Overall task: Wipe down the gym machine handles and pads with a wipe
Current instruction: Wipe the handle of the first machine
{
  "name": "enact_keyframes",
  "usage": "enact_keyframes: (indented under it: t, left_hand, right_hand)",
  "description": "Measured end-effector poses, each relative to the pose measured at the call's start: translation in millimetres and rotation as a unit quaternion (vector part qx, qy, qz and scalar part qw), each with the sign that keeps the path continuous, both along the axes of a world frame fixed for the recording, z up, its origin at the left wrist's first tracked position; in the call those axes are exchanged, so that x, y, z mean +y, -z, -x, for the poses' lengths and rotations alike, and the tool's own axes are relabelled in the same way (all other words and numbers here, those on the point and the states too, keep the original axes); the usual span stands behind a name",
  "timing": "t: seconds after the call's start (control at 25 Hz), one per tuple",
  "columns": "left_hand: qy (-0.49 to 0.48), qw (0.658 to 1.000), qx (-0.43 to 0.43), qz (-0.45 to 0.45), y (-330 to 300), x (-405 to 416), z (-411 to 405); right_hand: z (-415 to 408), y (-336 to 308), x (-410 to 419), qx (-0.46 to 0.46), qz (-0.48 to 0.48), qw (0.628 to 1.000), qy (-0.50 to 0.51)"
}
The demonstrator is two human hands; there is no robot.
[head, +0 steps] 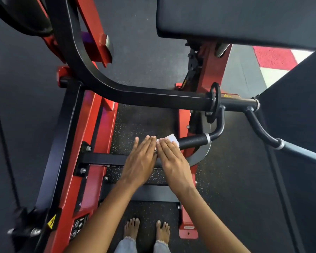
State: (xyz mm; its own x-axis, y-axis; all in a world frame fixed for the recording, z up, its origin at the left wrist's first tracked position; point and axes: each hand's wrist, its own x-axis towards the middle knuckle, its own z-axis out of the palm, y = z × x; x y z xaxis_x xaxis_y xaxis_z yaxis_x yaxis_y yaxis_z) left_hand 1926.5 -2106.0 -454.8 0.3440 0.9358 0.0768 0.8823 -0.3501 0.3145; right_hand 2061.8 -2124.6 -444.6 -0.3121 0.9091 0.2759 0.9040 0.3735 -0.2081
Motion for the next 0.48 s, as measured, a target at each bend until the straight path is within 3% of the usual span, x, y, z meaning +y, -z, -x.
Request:
enact_keyframes:
  t: [0.24,0.48]
  left_hand:
    - [-0.004,1.0,0.004,0.007,4.5,3.3,8.3]
    - [-0.015,1.0,0.02,-0.016,3.8,2.2,7.6]
  right_hand:
    - [-29.0,-16.7,26.1,-0.086,0.049,0.991,-0.086]
    - [-26.3,-26.8,43.8,-0.081,0.143,0.979,-0.116]
